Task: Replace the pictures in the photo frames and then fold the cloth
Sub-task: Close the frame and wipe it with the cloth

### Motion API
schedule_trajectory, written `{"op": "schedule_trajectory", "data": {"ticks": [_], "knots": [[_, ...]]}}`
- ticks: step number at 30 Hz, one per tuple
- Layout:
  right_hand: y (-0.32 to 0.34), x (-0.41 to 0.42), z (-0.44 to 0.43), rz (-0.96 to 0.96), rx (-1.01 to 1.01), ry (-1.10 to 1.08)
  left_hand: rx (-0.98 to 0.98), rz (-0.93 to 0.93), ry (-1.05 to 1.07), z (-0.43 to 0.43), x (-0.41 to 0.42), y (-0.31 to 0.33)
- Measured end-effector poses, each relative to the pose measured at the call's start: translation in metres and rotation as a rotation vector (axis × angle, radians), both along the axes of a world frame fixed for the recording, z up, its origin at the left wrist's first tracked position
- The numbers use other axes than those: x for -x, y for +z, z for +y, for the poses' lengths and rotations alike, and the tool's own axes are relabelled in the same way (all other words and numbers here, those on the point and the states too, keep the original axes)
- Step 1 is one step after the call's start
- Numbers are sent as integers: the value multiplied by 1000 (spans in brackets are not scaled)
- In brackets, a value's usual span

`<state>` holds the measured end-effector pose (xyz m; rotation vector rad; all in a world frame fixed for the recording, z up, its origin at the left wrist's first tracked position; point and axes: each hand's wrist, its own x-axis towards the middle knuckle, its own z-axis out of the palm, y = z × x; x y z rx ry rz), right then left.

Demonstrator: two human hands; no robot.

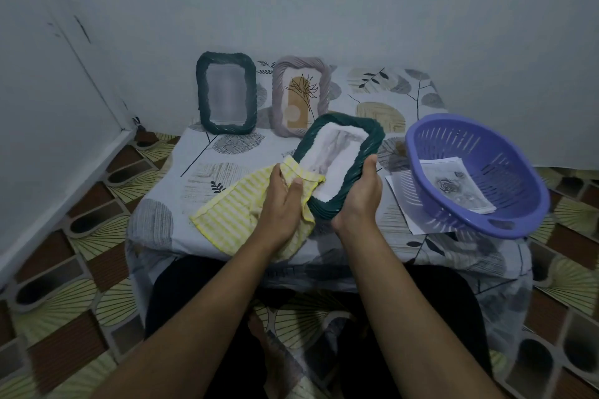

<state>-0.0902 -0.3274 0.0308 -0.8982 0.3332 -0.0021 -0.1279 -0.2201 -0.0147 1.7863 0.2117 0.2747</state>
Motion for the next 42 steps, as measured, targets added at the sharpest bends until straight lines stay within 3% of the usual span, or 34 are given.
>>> {"op": "schedule_trajectory", "data": {"ticks": [5, 8, 13, 18, 20, 29, 35, 42], "knots": [[-5, 4, 13, -62, -156, -73, 409, 129, 105, -3, -9, -7], [-3, 4, 6, -100, -320, 6, 462, 94, 166, 6, -13, -4], [2, 1, -20, -140, -363, 161, 321, 40, 193, 36, -16, 8], [2, -7, -49, 31, -143, 564, 95, -4, 86, 62, -15, 29], [1, -7, -50, 67, -76, 631, -17, 4, 59, 65, -12, 35], [-10, -10, -38, 97, 211, 317, -611, 84, -159, 50, -5, 12], [-11, -5, -18, 60, 223, 110, -783, 113, -215, 6, -2, -3], [-11, -2, -14, 76, 129, 75, -879, -53, -282, -27, 3, 4]]}}
